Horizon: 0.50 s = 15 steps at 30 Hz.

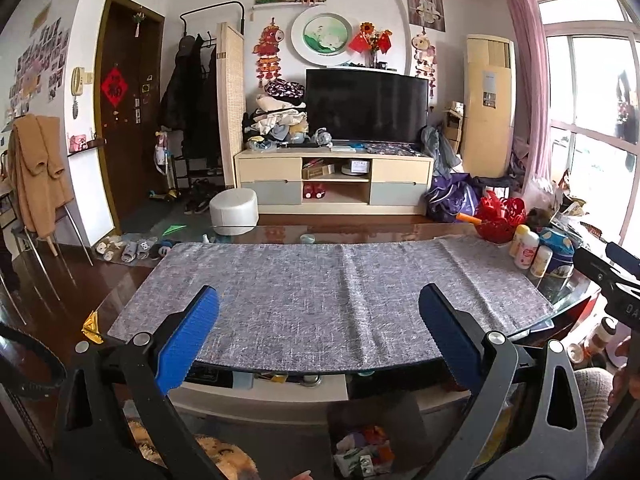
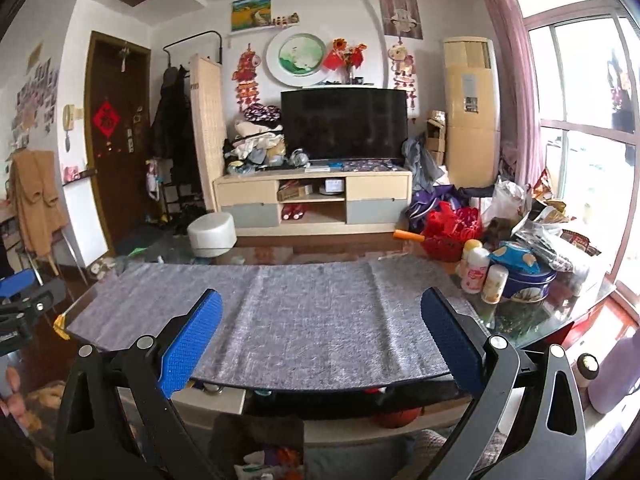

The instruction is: Collect trash

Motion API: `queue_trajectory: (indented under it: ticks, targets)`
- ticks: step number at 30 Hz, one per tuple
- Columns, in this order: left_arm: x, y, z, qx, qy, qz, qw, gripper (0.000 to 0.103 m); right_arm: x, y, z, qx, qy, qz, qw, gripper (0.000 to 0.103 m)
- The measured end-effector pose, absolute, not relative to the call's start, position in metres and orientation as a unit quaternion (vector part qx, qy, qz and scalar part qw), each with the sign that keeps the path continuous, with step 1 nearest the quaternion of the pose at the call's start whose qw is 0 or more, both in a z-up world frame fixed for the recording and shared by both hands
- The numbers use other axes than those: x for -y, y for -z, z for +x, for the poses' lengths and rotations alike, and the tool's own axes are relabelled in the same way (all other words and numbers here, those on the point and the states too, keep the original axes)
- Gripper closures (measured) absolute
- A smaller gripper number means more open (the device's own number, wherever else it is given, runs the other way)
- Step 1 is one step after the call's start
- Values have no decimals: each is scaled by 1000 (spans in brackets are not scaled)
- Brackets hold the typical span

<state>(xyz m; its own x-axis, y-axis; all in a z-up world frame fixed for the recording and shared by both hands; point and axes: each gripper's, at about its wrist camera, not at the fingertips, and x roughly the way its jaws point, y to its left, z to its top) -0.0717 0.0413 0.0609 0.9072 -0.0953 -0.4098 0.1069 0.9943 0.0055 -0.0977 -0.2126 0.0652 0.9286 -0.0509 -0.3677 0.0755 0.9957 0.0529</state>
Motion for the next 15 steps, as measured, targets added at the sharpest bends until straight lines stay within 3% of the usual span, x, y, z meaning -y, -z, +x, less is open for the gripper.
queue_trajectory:
  ticks: [15]
  targets:
    - [-37, -58, -71, -211, 59, 19, 976, 8, 206, -62, -97, -188, 34, 33, 981, 3]
